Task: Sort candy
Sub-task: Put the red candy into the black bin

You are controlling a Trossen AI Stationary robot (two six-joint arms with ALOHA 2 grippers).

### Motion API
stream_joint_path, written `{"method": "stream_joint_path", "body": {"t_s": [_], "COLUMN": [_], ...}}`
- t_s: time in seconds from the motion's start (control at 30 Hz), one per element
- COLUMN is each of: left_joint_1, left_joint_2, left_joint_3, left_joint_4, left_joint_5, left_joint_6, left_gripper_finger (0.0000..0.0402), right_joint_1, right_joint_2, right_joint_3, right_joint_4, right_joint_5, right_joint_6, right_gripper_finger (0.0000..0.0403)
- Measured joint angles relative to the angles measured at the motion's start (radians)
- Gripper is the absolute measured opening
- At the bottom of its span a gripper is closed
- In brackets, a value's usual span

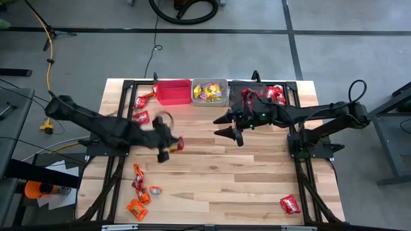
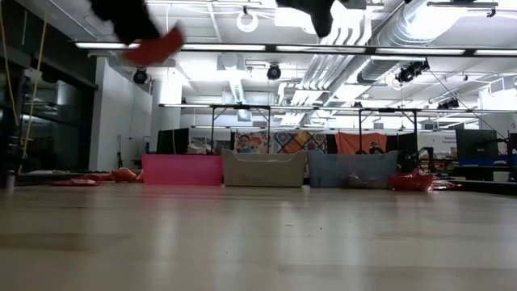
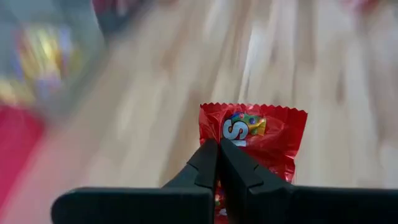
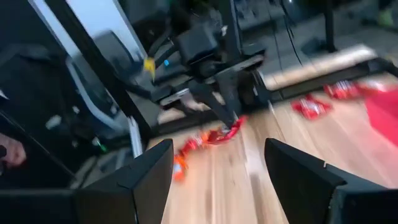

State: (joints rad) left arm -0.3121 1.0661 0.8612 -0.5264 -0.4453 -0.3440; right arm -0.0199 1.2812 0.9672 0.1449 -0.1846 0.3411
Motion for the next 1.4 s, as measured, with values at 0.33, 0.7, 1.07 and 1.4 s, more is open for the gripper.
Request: {"method": "stream_joint_path", "body": {"t_s": [0.33,0.7,1.07,1.4], "left_joint_1": [0.194,0.227,0.227,0.227], "left_joint_2": [0.02,0.253,0.347,0.341], "left_joint_3": [0.002,0.047,0.153,0.153], "left_joint_4": [0.465,0.759,0.759,0.759], "left_joint_5": [-0.014,-0.103,-0.115,-0.117], "left_joint_6": [0.353,0.407,0.487,0.487], "left_gripper_finger": [0.0,0.0,0.0,0.0009], "right_joint_1": [0.042,0.042,0.042,0.04], "right_joint_2": [0.006,0.03,0.062,0.058], "right_joint_3": [0.0,0.0,0.0,0.0], "right_joint_4": [0.074,0.054,0.02,0.011], "right_joint_5": [0.242,0.39,0.498,0.49], "right_joint_6": [-0.001,-0.006,-0.008,-0.016], "right_gripper_finger": [0.0248,0.0248,0.0243,0.0025]}}
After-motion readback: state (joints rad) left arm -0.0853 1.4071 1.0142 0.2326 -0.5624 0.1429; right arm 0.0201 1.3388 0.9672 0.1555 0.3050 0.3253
